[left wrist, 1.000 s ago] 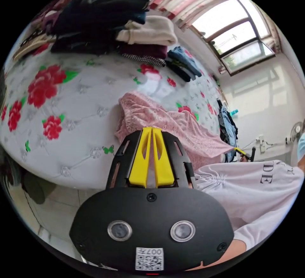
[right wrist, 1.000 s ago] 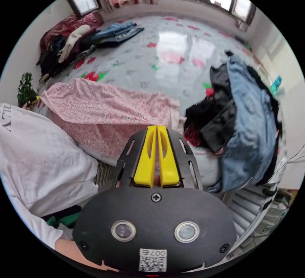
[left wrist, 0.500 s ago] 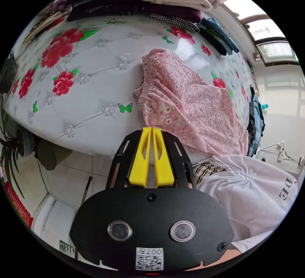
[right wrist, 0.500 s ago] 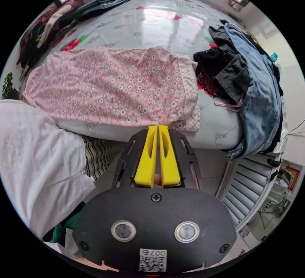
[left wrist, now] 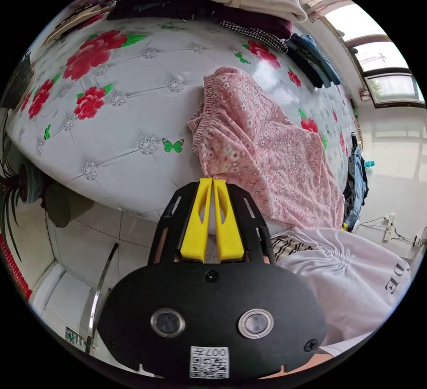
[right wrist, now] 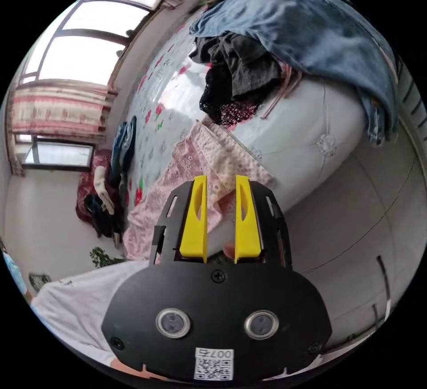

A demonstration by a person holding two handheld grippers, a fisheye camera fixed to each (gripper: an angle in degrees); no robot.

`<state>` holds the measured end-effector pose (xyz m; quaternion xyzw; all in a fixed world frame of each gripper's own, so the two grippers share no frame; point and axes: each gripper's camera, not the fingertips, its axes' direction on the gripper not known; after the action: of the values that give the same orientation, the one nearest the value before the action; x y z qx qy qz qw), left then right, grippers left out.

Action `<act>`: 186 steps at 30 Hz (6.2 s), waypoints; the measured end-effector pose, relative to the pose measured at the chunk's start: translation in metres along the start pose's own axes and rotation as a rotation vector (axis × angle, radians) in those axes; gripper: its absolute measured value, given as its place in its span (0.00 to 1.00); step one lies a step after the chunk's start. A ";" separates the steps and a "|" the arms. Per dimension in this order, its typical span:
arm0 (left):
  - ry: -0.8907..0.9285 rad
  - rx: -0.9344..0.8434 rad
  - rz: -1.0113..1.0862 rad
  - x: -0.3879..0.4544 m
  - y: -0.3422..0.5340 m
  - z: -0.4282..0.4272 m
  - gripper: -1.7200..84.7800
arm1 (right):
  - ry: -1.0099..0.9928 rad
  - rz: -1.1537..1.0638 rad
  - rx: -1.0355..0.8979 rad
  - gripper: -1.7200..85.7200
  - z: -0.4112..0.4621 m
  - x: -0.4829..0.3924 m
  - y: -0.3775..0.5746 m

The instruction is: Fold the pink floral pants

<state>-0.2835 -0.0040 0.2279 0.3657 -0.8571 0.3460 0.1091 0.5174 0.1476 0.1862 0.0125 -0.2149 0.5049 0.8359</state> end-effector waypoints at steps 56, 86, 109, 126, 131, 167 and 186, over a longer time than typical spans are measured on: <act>0.090 0.351 -0.055 -0.084 0.009 0.063 0.13 | -0.219 -1.584 -0.680 0.02 0.432 -0.409 0.204; 0.001 0.398 -0.098 -0.059 -0.003 0.002 0.07 | -0.013 -1.103 -0.737 0.07 0.432 -0.257 -0.057; -0.160 -0.187 0.575 0.060 -0.035 0.105 0.01 | -0.253 -0.795 -0.984 0.05 0.475 -0.285 -0.138; -0.116 -0.132 0.506 0.038 -0.034 0.144 0.01 | -0.161 -0.650 -1.017 0.02 0.529 -0.358 -0.168; -0.066 -0.144 0.465 0.025 -0.040 0.154 0.01 | -0.177 -0.763 -1.001 0.04 0.517 -0.369 -0.157; -0.145 0.090 0.307 -0.026 -0.195 0.248 0.02 | 0.070 -0.978 -0.388 0.02 0.313 -0.273 -0.104; -0.007 -0.512 1.628 0.338 -0.232 0.416 0.14 | -0.382 0.183 -0.100 0.09 0.082 0.068 0.054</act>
<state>-0.3328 -0.5842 0.1890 -0.3993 -0.9049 0.1108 -0.0969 0.4707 0.2119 0.2751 0.0471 -0.3945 0.5558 0.7302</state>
